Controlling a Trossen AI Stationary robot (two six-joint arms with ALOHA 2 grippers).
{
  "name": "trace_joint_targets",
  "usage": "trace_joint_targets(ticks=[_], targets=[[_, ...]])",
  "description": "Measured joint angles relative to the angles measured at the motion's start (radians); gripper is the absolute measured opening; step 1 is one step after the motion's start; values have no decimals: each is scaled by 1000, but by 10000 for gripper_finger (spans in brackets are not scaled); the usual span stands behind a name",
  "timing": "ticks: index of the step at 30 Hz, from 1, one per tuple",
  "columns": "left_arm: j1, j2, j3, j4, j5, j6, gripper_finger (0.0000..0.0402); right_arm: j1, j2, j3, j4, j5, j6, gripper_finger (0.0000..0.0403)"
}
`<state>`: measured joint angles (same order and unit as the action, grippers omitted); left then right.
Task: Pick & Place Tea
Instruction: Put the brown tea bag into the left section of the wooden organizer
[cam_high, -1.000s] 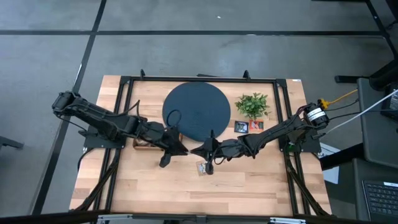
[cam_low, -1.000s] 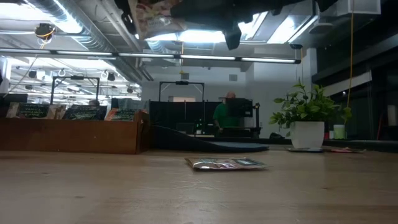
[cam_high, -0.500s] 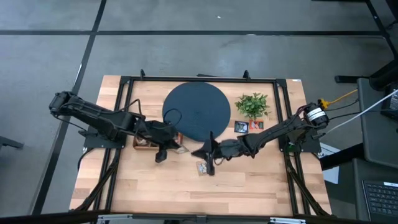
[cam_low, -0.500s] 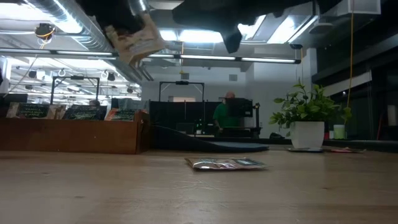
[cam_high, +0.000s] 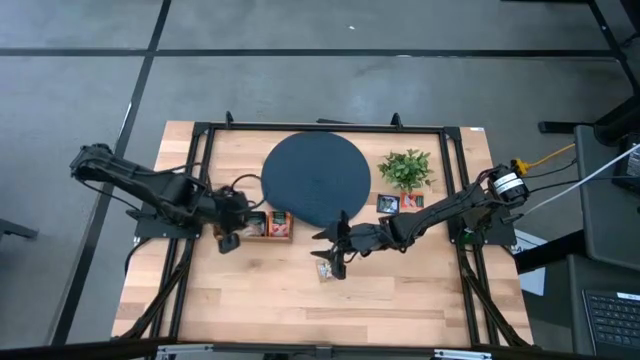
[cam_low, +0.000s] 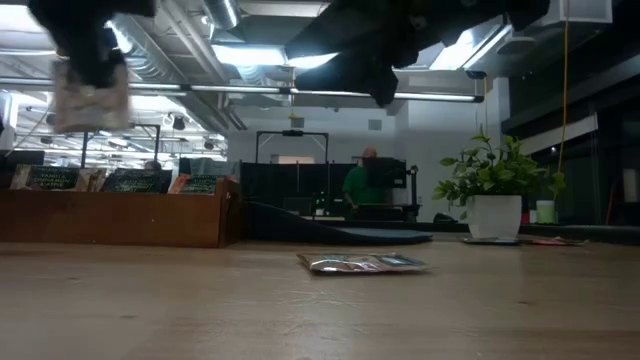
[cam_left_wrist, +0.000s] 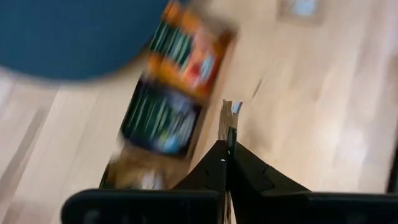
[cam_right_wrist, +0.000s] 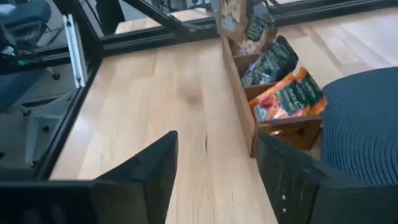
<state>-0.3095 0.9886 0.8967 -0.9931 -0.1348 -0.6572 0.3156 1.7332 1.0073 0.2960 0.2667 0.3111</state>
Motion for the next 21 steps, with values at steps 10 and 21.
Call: trace_joint_targets(ticks=[10,21], targets=[[-79,-9,-7,-197,-41,-186,3,-6,0,0,-68,1,23,208],[-88,-9,-154,-199,-81,-273,3,-12,0,0,-109,1,48,204]])
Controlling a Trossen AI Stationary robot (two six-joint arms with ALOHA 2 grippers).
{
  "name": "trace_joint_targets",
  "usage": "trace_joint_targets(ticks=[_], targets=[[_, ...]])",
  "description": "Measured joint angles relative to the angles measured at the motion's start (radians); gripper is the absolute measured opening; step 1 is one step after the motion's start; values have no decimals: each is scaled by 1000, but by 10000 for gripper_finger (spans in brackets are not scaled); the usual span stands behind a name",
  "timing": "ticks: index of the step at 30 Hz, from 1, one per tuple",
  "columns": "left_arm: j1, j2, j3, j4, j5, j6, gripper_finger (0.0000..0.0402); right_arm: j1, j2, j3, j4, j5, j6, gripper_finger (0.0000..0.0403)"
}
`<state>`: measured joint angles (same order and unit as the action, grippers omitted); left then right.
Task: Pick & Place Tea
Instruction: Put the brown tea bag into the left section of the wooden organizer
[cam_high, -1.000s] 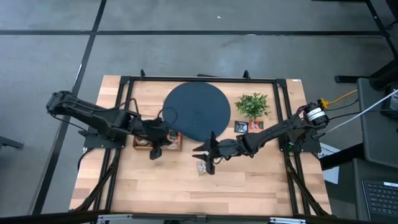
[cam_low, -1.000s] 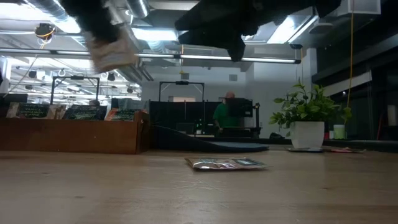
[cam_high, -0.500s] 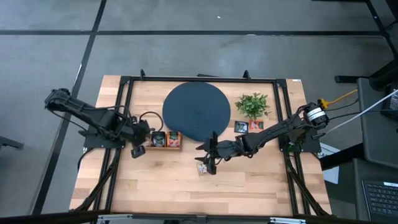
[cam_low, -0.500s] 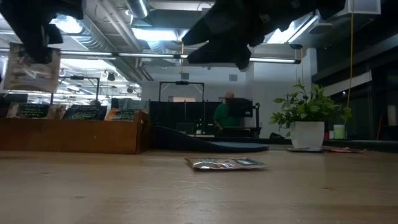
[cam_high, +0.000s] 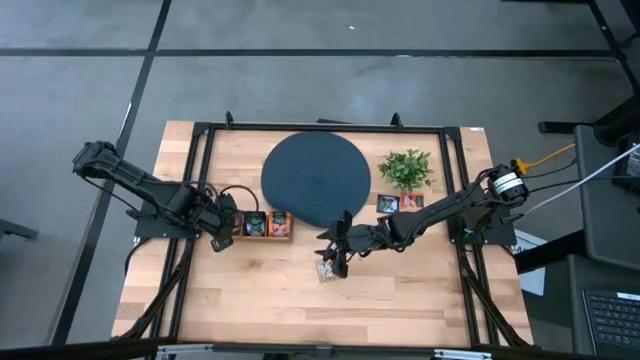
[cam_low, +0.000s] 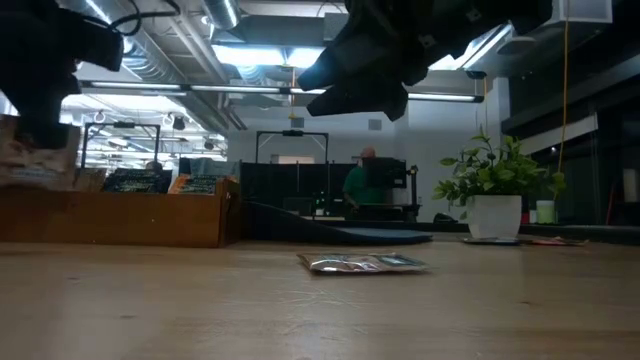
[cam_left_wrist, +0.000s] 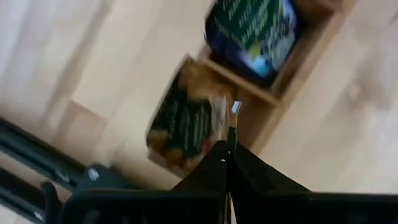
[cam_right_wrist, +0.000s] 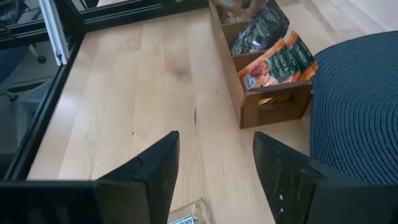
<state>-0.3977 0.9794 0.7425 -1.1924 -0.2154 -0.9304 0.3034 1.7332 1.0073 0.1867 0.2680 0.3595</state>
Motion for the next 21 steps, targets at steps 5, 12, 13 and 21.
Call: trace_joint_targets(ticks=[5,12,13,21], targets=[[3,0,2,19,-31,32,3,-1,0,0,1,0,0,204],[21,0,1,18,-40,52,3,-8,0,0,2,0,-1,204],[21,0,1,18,-45,52,3,-8,0,0,2,1,-1,204],[21,0,1,18,-55,32,35,-8,0,0,2,1,-1,204]])
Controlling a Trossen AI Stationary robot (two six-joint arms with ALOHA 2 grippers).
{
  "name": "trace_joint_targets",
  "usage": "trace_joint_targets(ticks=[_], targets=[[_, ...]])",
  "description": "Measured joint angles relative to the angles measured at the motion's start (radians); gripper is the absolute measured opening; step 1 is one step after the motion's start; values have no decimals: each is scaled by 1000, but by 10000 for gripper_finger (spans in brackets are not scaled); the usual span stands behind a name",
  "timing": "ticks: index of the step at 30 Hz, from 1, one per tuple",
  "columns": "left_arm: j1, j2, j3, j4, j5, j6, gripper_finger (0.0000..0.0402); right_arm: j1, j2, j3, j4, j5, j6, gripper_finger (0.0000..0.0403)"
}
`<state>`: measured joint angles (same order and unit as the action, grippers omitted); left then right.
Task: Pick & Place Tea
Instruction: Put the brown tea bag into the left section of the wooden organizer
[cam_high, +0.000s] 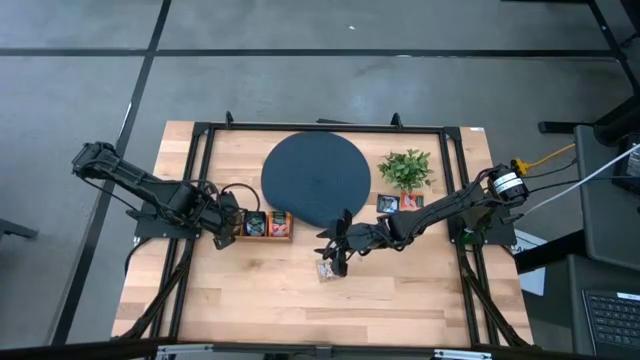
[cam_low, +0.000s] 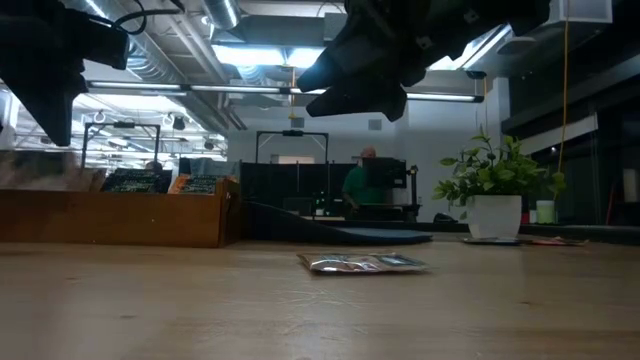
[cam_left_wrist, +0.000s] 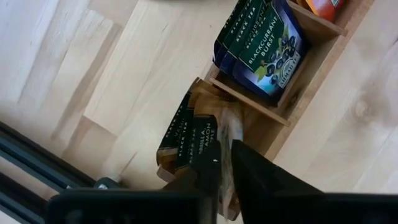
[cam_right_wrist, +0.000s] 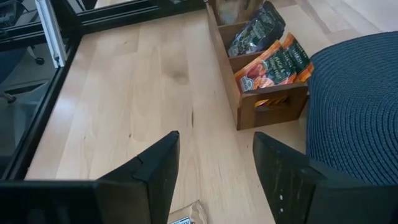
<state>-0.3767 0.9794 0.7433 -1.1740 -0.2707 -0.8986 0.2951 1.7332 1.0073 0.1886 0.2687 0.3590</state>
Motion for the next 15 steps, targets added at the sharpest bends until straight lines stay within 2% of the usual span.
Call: trace_joint_targets(ticks=[7,11,15], targets=[[0,0,0,0,0,-4,92,0,0,0,0,0,0,204],[0,0,8,10,2,-5,110,0,0,0,0,-1,4,204],[-5,0,30,165,8,25,113,0,0,0,-14,-41,38,204]])
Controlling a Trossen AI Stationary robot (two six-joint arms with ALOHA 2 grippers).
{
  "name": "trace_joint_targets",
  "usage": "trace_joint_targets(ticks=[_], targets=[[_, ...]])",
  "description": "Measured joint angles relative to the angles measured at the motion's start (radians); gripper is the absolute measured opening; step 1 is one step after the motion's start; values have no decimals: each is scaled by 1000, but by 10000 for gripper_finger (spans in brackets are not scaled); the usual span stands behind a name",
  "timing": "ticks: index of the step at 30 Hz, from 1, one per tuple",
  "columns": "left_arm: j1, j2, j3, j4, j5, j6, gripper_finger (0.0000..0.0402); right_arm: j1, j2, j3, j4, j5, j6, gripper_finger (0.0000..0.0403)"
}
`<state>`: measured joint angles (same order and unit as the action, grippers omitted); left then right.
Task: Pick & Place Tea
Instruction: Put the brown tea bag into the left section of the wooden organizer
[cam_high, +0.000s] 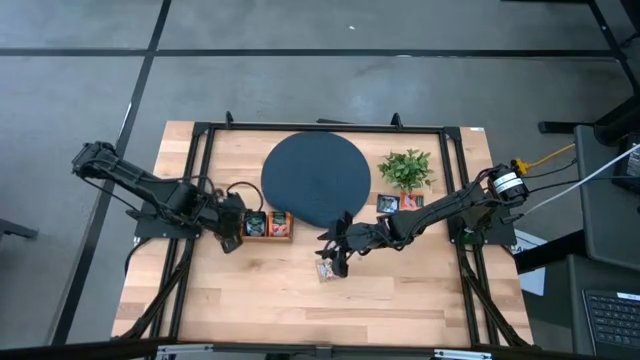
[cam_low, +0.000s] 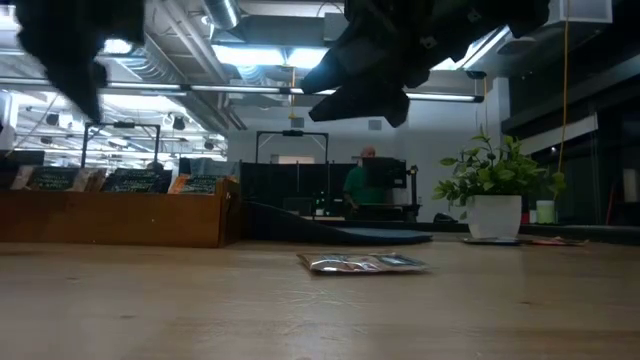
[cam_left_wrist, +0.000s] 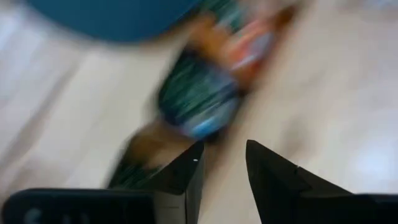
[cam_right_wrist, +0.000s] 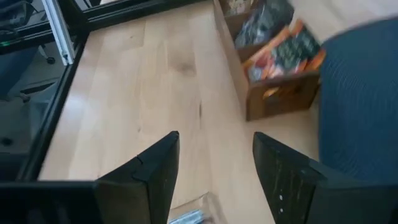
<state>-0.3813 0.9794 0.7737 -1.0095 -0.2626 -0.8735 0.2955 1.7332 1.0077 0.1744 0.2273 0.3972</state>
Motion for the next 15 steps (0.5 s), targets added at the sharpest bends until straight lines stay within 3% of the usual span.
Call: trace_joint_targets(ticks=[6,15], targets=[[-38,43,3,468,47,234,113,2,0,1,-140,-68,132,204],[-51,324,3,752,47,434,82,29,0,1,-413,-161,310,204]])
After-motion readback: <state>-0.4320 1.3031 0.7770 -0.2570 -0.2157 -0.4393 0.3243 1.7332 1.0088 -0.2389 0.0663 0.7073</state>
